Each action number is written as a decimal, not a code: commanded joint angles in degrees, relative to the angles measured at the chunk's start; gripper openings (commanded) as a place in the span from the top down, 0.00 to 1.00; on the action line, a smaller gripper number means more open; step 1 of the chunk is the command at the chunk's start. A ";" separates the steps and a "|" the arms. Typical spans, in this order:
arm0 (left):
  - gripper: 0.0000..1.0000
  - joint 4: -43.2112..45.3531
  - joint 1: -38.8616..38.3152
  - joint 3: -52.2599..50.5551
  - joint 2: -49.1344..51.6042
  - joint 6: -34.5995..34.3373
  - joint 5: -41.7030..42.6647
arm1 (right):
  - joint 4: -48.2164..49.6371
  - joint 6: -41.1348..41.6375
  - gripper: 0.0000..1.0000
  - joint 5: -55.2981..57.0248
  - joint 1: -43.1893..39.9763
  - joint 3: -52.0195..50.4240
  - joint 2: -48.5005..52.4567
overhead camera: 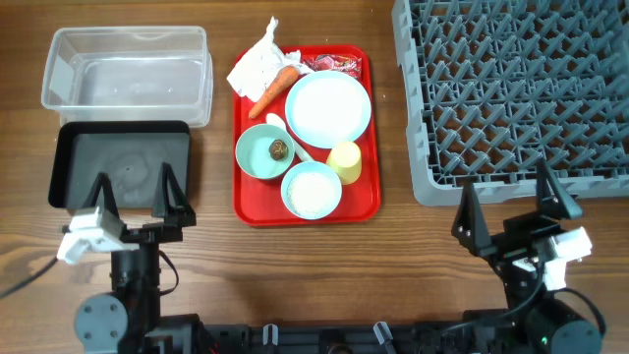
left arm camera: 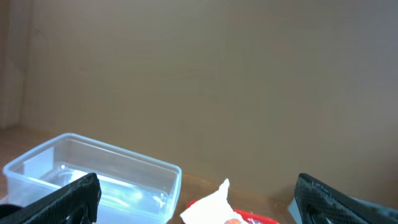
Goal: Sort waste into correct bins and load items into the dishwasher rack
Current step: 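Raise both arms and move the left gripper toward the mint bowl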
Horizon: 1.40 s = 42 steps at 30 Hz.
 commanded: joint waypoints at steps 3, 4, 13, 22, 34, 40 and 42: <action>0.00 -4.87 0.37 10.23 9.31 2.75 5.16 | -2.80 -0.81 0.00 -8.61 -0.02 8.61 8.90; 0.00 -6.19 0.37 11.96 11.02 2.78 5.53 | -3.89 -0.81 0.00 -10.05 -0.02 10.78 11.30; 0.00 -20.85 0.37 27.82 29.64 4.17 12.09 | -18.47 -0.85 0.00 -23.02 -0.02 30.82 33.11; 0.00 -33.92 -0.87 39.28 47.19 6.73 18.86 | -34.75 -0.81 0.00 -38.86 -0.02 46.71 53.51; 0.00 -45.05 -12.17 48.68 68.22 9.92 17.64 | -47.21 -0.87 0.00 -40.04 7.76 53.09 66.51; 0.00 -51.04 -15.30 48.92 75.60 9.92 13.29 | -55.87 -0.87 0.00 -29.75 11.50 53.09 66.95; 0.00 -52.81 -16.39 48.92 77.05 9.92 11.32 | -59.47 -0.83 0.00 -25.83 12.46 53.09 66.95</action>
